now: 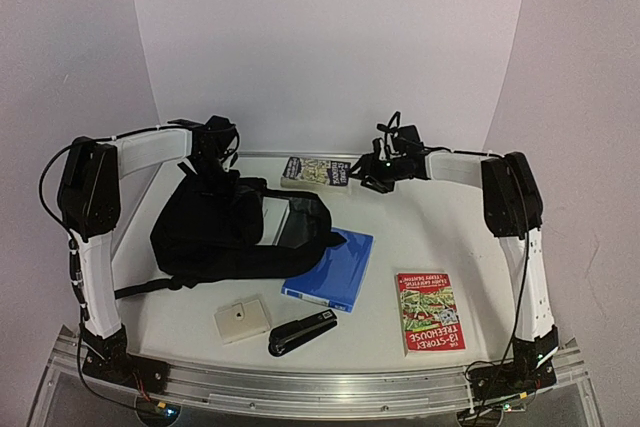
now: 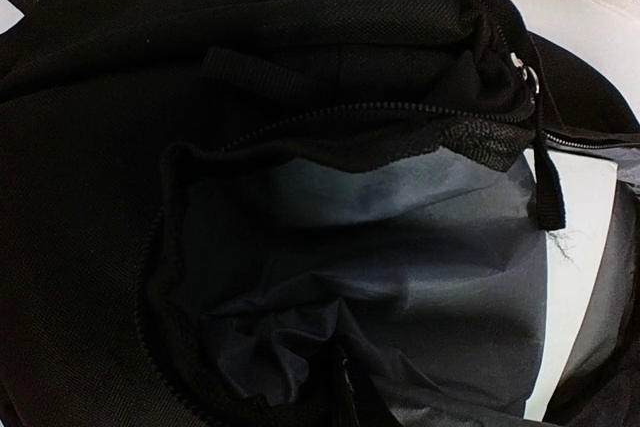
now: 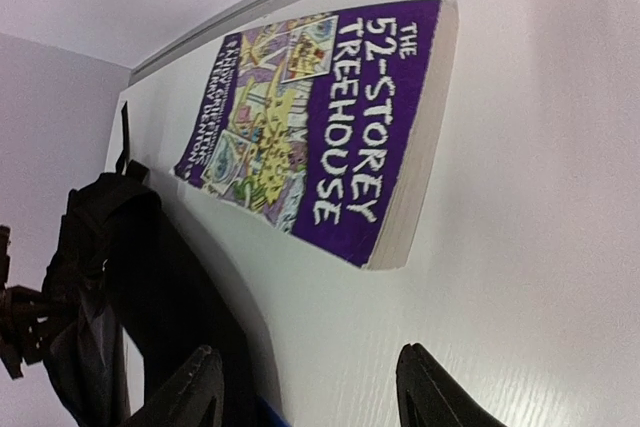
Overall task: Pack the student bag
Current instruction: Move the book to the center of the board.
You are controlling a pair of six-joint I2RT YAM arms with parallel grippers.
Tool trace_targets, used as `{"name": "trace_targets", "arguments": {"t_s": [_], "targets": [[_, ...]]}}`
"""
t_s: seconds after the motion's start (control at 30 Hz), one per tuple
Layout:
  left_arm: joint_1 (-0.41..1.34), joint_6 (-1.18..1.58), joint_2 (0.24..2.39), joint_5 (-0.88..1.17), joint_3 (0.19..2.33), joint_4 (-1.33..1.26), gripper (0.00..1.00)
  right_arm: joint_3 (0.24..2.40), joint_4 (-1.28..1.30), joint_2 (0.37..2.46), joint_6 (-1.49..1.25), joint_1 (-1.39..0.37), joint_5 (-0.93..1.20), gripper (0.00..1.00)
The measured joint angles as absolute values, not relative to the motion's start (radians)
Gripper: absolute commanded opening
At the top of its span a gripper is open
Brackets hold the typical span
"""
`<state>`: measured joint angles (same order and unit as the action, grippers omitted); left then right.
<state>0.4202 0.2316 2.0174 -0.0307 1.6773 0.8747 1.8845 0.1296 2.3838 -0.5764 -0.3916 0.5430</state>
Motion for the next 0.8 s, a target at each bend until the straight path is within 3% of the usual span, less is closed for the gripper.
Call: {"name": "trace_targets", "arguments": {"t_s": [0.27, 0.53, 0.8], "targets": [[0.420, 0.233, 2.017, -0.031, 1.671, 0.873, 0.20, 2.029, 0.130, 2.533, -0.629, -0.396, 0.537, 0.54], [0.420, 0.235, 2.017, -0.030, 1.666, 0.872, 0.20, 2.171, 0.122, 2.624, -0.663, -0.405, 0.525, 0.43], [0.420, 0.236, 2.017, -0.030, 1.666, 0.873, 0.20, 2.203, 0.133, 2.683, -0.677, -0.415, 0.485, 0.16]]}}
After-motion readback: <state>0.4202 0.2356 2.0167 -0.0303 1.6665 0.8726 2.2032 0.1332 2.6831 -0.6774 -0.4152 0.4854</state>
